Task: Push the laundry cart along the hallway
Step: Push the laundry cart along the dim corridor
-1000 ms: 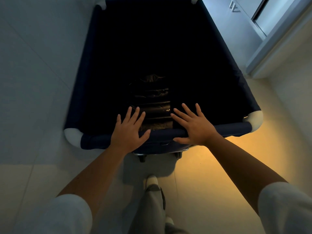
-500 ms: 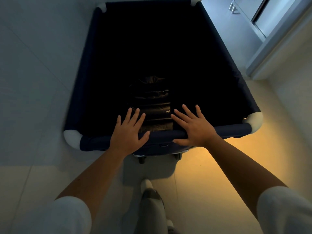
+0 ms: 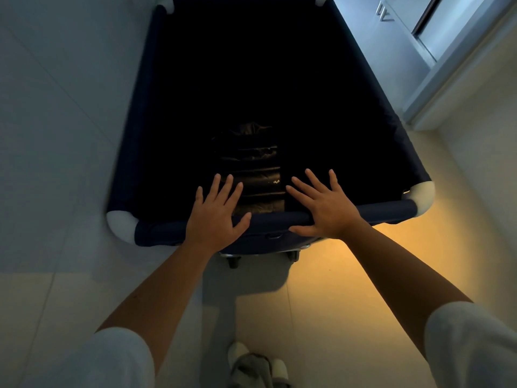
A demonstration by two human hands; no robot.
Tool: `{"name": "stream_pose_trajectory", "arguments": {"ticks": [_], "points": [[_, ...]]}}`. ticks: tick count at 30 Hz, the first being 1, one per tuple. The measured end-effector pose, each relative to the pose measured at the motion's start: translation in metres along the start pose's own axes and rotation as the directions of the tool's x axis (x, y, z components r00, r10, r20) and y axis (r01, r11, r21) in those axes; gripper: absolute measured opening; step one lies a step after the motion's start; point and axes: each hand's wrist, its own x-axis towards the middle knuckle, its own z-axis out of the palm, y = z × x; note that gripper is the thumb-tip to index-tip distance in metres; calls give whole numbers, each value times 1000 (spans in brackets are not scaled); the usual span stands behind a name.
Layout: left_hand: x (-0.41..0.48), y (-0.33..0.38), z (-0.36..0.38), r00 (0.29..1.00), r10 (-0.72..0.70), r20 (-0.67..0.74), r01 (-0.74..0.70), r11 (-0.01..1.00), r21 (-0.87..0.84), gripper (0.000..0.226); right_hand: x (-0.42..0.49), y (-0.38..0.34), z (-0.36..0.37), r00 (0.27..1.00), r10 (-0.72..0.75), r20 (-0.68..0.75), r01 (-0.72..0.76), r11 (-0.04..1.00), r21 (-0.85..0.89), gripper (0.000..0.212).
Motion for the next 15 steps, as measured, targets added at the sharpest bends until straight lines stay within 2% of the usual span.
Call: {"name": "stream_pose_trajectory", "arguments": {"ticks": [6,11,15], "points": [[-2,-2,0,1000,26,-7,-26,1000,8,69,9,-23,-5,1000,20,-1,-20,1000,18,102],[-5,-13,1,998,47,34,-48,998,30,74,41,-72,-10,998,-66,-17,67,995,74,95],[-23,-48,-6,998,-54,13,54,998,-10,86,47,-85,-11,999,-44,-32,47,995,83,100]]}}
